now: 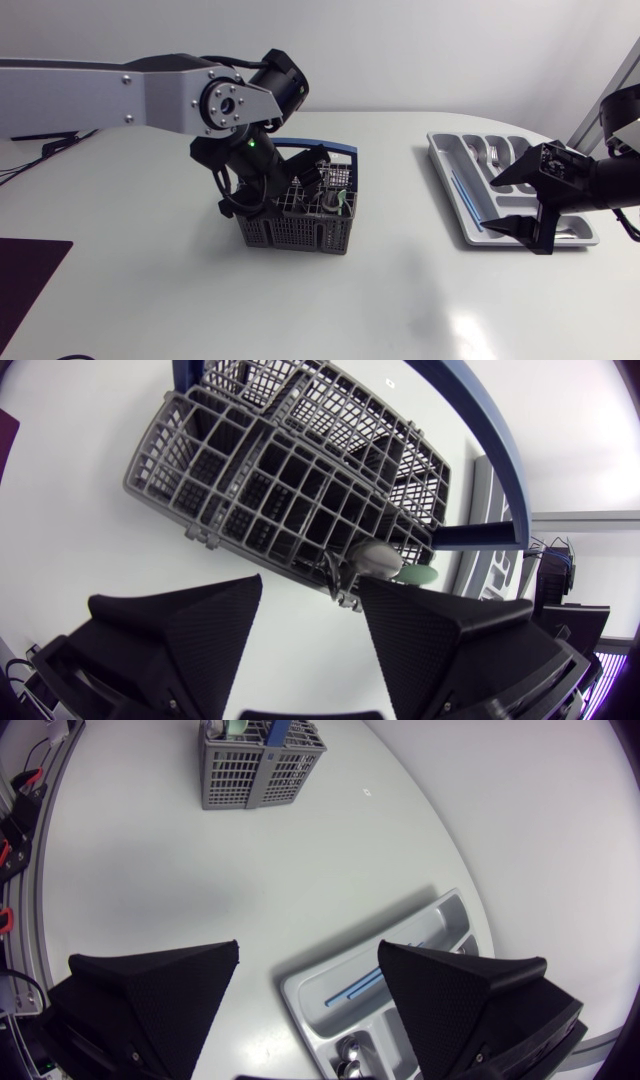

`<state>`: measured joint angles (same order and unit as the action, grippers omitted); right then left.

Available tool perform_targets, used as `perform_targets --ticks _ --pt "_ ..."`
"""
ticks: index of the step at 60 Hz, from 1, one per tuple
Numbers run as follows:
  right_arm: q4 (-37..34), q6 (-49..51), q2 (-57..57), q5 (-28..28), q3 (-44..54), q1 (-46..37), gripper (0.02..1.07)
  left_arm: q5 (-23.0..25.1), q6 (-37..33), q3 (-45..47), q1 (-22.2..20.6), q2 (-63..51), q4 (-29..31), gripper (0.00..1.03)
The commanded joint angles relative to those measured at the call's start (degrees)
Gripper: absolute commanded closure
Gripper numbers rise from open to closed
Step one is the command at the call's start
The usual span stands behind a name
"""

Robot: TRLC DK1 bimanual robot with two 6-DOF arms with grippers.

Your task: Unload the cutlery basket into the drawer organizer.

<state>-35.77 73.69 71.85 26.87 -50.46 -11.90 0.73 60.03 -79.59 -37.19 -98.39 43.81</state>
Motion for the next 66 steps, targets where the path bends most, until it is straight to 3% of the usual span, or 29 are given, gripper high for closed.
perform_targets --ticks 1,13,18,28,34,46,53,66 --pt "-0.18 -2.68 -1.54 0.37 2.56 1.71 0.07 -0.47 1.67 -1.88 0.45 -2.07 -0.04 0.4" --pt "0.79 -4.52 -3.39 0.29 5.02 4.61 0.07 -0.47 1.67 -2.85 0.45 -3.21 0.05 0.45" --pt "0.88 -4.96 -3.92 0.29 5.46 5.13 0.07 -0.47 1.49 -3.2 0.54 -3.3 0.05 0.53" --pt "0.96 -5.75 -5.41 0.29 7.13 6.8 0.07 -0.47 1.49 -4.17 0.98 -3.83 0.05 0.54" --pt "1.49 -6.72 -6.55 0.29 8.45 7.77 0.07 -0.47 1.49 -4.43 1.07 -4.0 0.05 0.61" --pt "3.25 -7.86 -6.82 0.2 10.38 9.0 0.07 -0.47 1.58 -4.78 1.07 -4.27 0.22 0.62" --pt "3.34 -8.12 -7.08 0.11 10.64 9.53 0.07 -0.47 1.58 -4.87 1.24 -4.27 0.31 0.74" --pt "3.6 -8.83 -7.61 -0.15 11.35 10.41 0.07 -0.38 1.49 -4.87 1.42 -4.71 0.4 0.78"
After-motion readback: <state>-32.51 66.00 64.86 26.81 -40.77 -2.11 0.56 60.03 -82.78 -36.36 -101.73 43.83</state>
